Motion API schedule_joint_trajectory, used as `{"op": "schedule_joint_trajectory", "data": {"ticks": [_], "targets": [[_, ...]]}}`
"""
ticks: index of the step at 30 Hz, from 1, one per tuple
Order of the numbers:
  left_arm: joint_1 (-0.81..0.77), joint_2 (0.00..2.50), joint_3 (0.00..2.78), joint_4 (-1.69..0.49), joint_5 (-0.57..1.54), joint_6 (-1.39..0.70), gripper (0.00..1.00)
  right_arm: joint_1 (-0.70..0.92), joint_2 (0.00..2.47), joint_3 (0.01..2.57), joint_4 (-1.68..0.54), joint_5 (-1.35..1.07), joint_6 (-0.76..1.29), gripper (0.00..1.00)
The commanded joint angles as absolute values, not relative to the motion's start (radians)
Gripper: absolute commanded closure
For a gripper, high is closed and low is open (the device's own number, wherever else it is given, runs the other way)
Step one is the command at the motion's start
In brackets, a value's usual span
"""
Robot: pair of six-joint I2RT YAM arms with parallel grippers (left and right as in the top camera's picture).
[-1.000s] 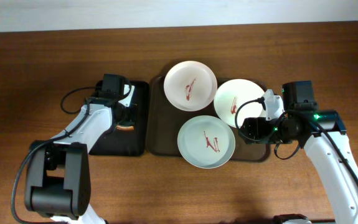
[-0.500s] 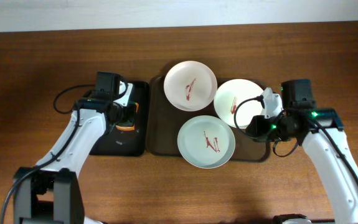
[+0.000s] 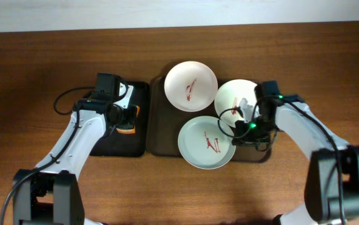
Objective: Clean dirty plates on tray and stack at the side
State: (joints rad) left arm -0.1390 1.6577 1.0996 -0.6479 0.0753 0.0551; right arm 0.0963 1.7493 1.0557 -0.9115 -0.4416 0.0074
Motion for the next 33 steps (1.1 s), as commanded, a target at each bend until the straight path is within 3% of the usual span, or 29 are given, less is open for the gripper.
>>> {"op": "schedule_joint_trajectory", "data": {"ticks": [1,7,9,21,26,33], "targets": [[-0.143,1.641,1.106,-0.649,0.091,0.052,1.00,0.106,1.785,1.048,-0.900,-0.459,0.001,0.89],[-0.143,1.641,1.106,-0.649,0.091,0.037,1.00,0.107,1.785,1.048,-0.886,-0.463,0.001,0.93],[-0.143,1.641,1.106,-0.649,0.091,0.037,1.00,0.106,1.785,1.050,-0.895,-0.483,0.000,0.87],[-0.143,1.641,1.106,-0.649,0.090,0.037,1.00,0.104,1.701,1.216,-1.049,-0.354,-0.013,0.83],[-0.143,1.641,1.106,-0.649,0.090,0.037,1.00,0.104,1.709,1.188,-1.050,-0.226,0.042,0.82],[-0.143,1.641,1.106,-0.648,0.090,0.037,1.00,0.105,1.712,1.083,-0.969,-0.310,0.038,0.77]]}}
